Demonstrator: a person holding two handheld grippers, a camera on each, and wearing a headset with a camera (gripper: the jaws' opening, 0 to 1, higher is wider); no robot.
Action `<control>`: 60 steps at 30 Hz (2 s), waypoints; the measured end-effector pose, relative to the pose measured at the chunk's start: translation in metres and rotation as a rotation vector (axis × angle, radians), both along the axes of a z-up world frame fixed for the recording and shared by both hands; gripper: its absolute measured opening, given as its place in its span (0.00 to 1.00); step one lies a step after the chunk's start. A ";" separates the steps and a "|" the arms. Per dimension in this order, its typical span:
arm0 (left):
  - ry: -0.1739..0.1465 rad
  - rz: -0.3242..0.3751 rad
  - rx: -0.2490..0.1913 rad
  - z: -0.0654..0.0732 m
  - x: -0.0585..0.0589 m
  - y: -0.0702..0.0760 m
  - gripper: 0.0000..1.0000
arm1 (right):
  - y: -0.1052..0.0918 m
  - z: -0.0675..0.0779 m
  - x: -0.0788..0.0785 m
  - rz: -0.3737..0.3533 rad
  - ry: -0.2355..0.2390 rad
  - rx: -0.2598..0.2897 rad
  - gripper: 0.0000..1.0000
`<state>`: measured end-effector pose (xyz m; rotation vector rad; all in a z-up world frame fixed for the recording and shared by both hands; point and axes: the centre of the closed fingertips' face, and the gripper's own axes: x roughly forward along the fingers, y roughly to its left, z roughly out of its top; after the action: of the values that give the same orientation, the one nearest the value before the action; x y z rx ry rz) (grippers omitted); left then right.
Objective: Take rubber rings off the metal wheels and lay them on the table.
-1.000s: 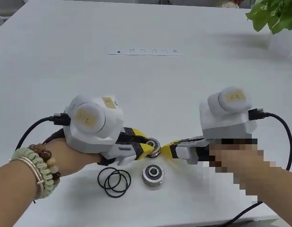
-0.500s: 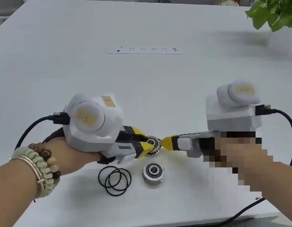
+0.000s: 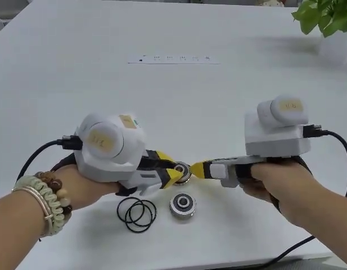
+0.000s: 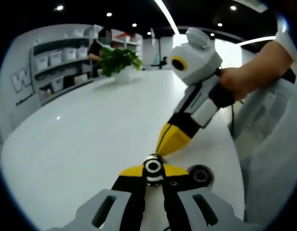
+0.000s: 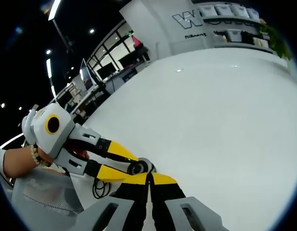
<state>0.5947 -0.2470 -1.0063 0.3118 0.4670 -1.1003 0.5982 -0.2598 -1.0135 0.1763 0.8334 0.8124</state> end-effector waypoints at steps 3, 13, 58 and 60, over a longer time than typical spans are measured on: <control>0.002 0.003 -0.005 0.000 0.000 0.001 0.13 | 0.001 0.001 0.000 0.008 -0.013 -0.015 0.00; -0.003 0.013 -0.001 0.000 0.001 0.002 0.13 | 0.004 0.004 -0.001 0.010 -0.019 -0.007 0.00; -0.014 -0.014 0.038 -0.001 0.000 -0.001 0.14 | 0.010 0.012 -0.005 0.020 -0.043 0.010 0.00; 0.005 -0.010 0.060 0.002 0.000 0.000 0.15 | 0.011 0.015 -0.005 0.012 -0.036 0.027 0.00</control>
<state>0.5952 -0.2465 -1.0040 0.3641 0.5043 -1.0983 0.5933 -0.2486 -0.9988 0.1805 0.7903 0.8365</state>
